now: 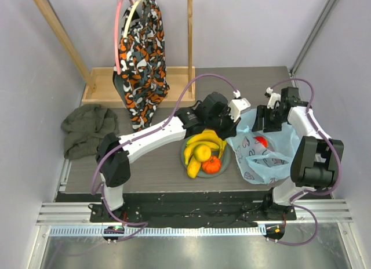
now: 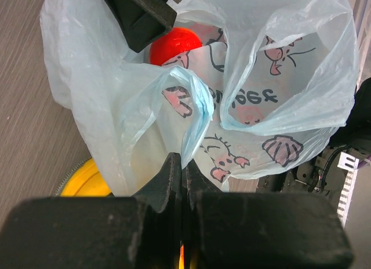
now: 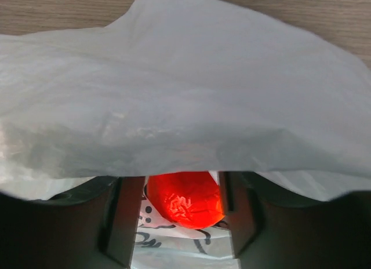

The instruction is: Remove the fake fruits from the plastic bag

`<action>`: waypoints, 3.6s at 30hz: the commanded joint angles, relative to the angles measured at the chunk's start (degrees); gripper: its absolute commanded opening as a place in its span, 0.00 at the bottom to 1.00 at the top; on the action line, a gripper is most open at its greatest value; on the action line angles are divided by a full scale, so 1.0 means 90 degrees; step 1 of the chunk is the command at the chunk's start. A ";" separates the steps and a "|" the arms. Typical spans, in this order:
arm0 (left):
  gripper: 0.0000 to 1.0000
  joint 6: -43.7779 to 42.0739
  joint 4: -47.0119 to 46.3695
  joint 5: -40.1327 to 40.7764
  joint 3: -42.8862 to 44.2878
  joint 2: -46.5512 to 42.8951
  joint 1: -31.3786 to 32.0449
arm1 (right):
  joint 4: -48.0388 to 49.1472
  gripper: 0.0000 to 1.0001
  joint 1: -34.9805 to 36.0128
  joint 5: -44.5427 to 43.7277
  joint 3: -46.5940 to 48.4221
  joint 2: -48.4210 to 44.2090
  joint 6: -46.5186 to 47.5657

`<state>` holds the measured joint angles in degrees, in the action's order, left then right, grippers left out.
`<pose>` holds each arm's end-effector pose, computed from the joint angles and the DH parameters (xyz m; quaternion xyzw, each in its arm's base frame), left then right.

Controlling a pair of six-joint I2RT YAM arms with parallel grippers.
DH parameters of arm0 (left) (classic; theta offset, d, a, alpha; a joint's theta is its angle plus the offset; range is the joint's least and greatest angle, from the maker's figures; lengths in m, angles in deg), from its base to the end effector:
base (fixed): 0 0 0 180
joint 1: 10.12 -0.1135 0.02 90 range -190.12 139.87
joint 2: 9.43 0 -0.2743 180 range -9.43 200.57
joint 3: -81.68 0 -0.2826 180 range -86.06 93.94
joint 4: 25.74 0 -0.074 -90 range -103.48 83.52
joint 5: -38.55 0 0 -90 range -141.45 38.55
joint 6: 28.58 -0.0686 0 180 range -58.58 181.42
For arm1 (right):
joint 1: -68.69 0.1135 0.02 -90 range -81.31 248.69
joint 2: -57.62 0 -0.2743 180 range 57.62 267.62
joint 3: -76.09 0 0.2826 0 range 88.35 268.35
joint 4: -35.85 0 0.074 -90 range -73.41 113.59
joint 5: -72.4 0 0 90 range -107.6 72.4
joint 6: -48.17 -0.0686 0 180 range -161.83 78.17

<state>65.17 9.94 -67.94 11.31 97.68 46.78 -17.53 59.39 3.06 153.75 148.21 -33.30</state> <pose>0.2568 -0.4295 0.3116 0.4504 0.7479 -0.3467 0.3429 0.3530 -0.0333 0.1980 -0.0303 0.9631 0.1421 0.2267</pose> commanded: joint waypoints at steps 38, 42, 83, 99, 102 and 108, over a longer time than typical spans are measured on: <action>0.00 -0.0104 -0.0161 -0.0062 0.0539 0.0325 0.0025 | -0.2109 0.84 0.0418 -0.0900 -0.0031 0.0021 0.1092; 0.00 -0.0162 -0.0151 -0.0033 0.0647 0.0403 0.0084 | -0.1994 0.79 0.0476 -0.1123 -0.0255 0.0160 0.1122; 0.00 -0.0387 -0.0180 -0.0062 0.1135 0.0648 0.0142 | -0.2716 0.61 0.0272 -0.0079 0.0087 -0.0114 0.3368; 0.00 -0.0329 -0.0180 -0.0101 0.1145 0.0736 0.0142 | -0.1623 0.75 0.0291 -0.0958 -0.0919 -0.0016 0.2812; 0.00 -0.0329 -0.0171 -0.0082 0.1125 0.0716 0.0142 | -0.1398 0.70 0.0291 -0.0988 -0.0978 -0.0007 0.2743; 0.00 -0.0368 -0.0171 -0.0004 0.1096 0.0697 0.0132 | -0.1719 0.42 0.0194 -0.0705 -0.0394 -0.0308 0.2831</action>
<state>62.44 9.98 -67.96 21.25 104.74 47.89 -36.81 61.82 -1.79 147.28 147.62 -8.99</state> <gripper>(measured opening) 0.014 0.567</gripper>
